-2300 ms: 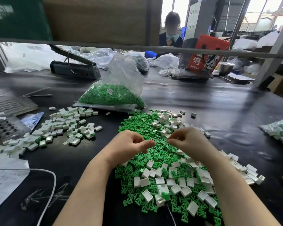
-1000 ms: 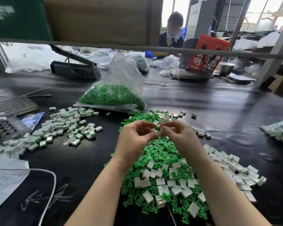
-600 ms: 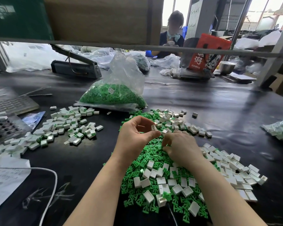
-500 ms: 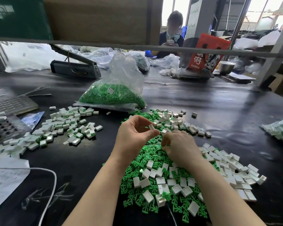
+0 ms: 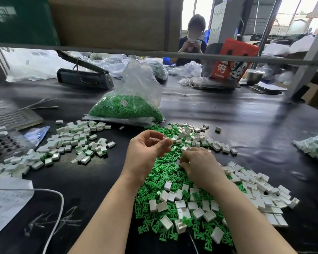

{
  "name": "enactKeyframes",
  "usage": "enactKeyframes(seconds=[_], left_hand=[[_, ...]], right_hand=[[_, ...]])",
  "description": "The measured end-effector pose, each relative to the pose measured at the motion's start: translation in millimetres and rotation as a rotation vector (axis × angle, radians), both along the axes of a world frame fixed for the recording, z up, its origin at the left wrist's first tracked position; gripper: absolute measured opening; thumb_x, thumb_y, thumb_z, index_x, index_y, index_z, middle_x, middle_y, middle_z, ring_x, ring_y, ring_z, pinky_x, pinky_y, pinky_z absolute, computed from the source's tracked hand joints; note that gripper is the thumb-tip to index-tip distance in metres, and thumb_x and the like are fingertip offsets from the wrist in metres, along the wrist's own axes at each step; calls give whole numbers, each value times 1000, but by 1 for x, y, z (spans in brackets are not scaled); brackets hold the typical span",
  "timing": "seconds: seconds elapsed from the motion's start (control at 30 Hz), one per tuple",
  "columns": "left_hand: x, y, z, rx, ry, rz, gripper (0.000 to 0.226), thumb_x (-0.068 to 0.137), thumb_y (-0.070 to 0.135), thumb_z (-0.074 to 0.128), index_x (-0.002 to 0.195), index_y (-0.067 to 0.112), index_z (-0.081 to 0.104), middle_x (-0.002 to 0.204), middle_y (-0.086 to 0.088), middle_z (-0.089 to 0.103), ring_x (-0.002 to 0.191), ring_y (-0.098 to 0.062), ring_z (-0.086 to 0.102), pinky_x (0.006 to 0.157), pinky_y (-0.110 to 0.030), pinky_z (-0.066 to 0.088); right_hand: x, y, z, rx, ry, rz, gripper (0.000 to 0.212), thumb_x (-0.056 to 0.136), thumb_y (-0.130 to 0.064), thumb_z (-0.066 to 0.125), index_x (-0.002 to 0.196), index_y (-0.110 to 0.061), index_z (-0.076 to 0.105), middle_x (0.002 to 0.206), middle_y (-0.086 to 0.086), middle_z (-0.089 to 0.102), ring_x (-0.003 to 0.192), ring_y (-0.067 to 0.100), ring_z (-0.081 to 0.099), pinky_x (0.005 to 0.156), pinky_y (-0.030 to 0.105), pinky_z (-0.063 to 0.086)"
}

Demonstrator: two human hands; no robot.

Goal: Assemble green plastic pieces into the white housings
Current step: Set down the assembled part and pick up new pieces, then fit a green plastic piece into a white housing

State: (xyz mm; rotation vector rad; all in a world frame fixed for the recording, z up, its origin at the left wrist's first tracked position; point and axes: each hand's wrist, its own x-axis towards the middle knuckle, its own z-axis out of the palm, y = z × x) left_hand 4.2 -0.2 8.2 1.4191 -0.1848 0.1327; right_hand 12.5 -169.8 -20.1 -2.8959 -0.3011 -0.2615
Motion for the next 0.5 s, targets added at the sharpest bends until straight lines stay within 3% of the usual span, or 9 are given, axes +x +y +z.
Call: enactKeyframes(seconds=[0.1, 0.2, 0.27, 0.33, 0.4, 0.5], left_hand=[[0, -1, -1, -5, 11, -15, 23, 72, 18, 78, 89, 7, 66, 74, -6, 73, 73, -20, 71, 66, -24, 57], [1, -1, -1, 4, 9, -20, 23, 72, 19, 77, 90, 9, 68, 80, -10, 75, 79, -24, 70, 73, -31, 58], [1, -1, -1, -1, 2, -27, 28, 68, 24, 76, 91, 9, 68, 84, -12, 75, 84, -26, 71, 78, -35, 57], [2, -1, -2, -4, -6, -34, 30, 67, 25, 76, 91, 10, 68, 85, -11, 75, 85, -25, 71, 79, -33, 58], [2, -1, -2, -3, -10, -36, 30, 69, 25, 76, 93, 9, 68, 84, -8, 75, 83, -23, 71, 76, -29, 59], [3, 0, -3, -3, -9, -29, 28, 72, 22, 76, 95, 8, 69, 83, -7, 74, 81, -20, 71, 72, -23, 56]], right_hand=[[0, -3, -2, 8, -36, -27, 25, 103, -30, 43, 109, -18, 63, 108, -2, 62, 98, 16, 52, 89, 29, 41], [1, -4, -1, 81, -36, -66, 23, 103, -29, 43, 105, -17, 63, 97, -2, 64, 85, 16, 52, 73, 29, 39], [1, 0, 5, 363, -28, -66, 18, 101, -26, 50, 97, -18, 67, 81, -4, 66, 69, 12, 57, 62, 27, 42], [-2, 4, 14, 796, 14, -17, 17, 99, -17, 55, 89, -18, 69, 68, -3, 67, 52, 4, 56, 50, 20, 43], [-7, 5, 23, 1139, 90, 59, 19, 98, -9, 55, 88, -15, 70, 71, 2, 71, 55, 3, 59, 51, 16, 45], [-13, 5, 32, 1366, 184, 147, 16, 94, -5, 58, 92, -13, 71, 80, 5, 73, 66, 5, 62, 59, 17, 46]])
